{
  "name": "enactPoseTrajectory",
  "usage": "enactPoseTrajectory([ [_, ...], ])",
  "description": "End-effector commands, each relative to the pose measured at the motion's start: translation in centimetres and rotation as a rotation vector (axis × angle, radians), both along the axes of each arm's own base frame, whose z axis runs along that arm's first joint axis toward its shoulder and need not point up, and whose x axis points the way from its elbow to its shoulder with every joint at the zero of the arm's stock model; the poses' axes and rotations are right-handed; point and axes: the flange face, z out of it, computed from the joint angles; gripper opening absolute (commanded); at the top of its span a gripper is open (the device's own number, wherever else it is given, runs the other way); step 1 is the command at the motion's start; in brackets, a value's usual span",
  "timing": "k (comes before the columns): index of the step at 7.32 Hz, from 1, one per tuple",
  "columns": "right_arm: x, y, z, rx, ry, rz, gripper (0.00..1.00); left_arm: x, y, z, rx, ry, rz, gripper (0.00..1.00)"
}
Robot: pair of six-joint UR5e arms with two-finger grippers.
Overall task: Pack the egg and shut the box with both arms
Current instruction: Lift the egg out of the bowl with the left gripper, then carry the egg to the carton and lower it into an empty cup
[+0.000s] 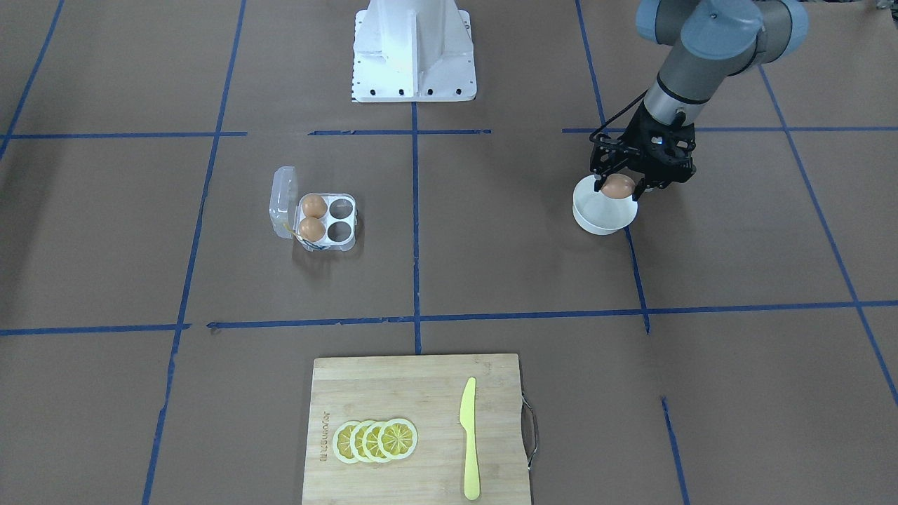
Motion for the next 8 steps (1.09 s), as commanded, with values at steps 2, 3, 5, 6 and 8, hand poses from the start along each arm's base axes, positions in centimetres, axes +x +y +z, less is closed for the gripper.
enactPoseTrajectory([
  [2,0.0,-0.4,-0.5,0.014,0.009,-0.002,1.00,5.0,-4.0,-12.4,-0.055,0.286,-0.125,0.00],
  [3,0.0,-0.2,0.0,0.005,0.009,-0.003,1.00,8.9,-3.0,-13.1,-0.094,0.440,-0.114,0.00],
  [5,0.1,0.4,0.6,0.010,0.006,0.001,1.00,19.3,-0.8,-16.1,-0.178,0.630,-0.073,0.00],
  [6,0.1,0.3,0.4,0.013,0.003,0.002,1.00,24.0,1.6,-18.9,-0.171,0.658,-0.115,0.00],
  [8,0.0,0.3,0.3,0.014,0.000,0.002,1.00,29.1,2.2,-22.0,-0.172,0.661,-0.112,0.00],
])
